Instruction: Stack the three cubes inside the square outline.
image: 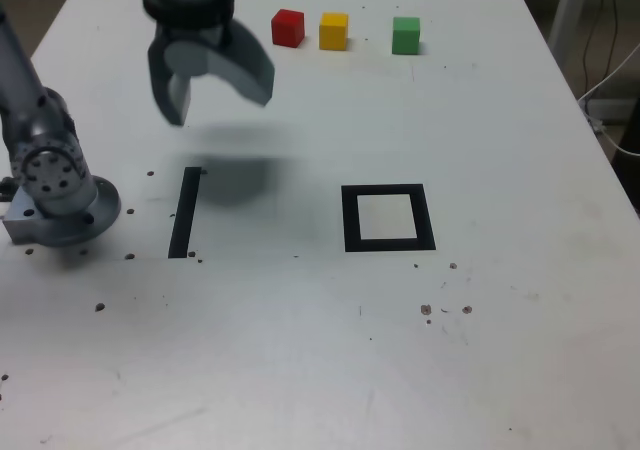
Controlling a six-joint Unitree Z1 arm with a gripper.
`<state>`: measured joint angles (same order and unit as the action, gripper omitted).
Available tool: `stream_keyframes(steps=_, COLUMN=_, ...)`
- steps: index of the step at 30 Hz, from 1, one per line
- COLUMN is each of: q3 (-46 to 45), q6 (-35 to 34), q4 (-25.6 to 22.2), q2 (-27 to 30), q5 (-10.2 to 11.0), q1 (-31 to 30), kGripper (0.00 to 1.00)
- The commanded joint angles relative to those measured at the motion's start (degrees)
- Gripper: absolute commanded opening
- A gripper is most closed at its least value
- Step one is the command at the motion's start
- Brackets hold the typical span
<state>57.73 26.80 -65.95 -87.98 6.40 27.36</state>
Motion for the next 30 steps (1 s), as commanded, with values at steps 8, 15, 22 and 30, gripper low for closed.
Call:
stream_keyframes(steps=8, q3=12.58, q6=11.97, q4=-4.26, q2=-7.88, q5=2.87, q1=11.87, kGripper=0.99)
stream_keyframes(steps=15, q3=23.72, q6=20.32, q4=-7.17, q2=-14.19, q5=4.62, q1=17.52, kGripper=0.98)
stream_keyframes(steps=22, q3=35.42, q6=27.02, q4=-10.99, q2=-22.18, q5=4.65, q1=21.65, kGripper=0.96)
stream_keyframes(steps=30, q3=45.71, q6=30.04, q4=-14.07, q2=-31.67, q5=5.22, q1=23.98, kGripper=0.95)
